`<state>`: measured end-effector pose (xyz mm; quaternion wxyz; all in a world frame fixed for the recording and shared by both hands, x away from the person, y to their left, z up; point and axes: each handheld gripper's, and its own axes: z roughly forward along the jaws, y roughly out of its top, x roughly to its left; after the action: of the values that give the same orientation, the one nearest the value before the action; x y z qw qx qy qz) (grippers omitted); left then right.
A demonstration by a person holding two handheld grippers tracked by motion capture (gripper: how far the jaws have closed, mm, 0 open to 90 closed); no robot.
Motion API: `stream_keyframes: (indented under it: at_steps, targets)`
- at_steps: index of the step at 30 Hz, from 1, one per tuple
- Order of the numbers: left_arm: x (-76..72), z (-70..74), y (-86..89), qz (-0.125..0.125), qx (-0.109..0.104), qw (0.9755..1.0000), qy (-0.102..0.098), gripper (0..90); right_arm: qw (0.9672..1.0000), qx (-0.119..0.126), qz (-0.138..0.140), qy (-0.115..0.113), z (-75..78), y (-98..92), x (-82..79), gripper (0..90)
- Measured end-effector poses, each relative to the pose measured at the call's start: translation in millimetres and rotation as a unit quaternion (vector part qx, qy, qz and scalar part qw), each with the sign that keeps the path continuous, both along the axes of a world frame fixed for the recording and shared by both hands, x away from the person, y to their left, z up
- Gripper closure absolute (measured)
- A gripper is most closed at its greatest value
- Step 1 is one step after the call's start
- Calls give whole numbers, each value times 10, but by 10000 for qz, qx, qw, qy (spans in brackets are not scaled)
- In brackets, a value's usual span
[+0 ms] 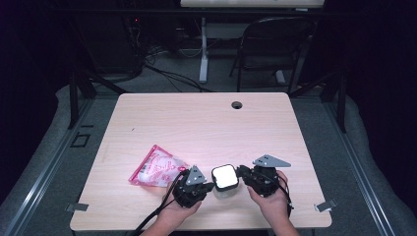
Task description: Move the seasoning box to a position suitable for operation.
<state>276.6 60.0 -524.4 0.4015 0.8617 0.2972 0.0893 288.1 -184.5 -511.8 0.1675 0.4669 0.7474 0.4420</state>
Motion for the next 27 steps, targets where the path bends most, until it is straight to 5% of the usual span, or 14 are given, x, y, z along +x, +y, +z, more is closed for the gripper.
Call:
stream_keyframes:
  at_steps: [27]
  targets:
    - [-2, 112, 8, -8, -110, 9999, -115, 900, 10000, 37, -59, 33, 3, -10, -6, 821]
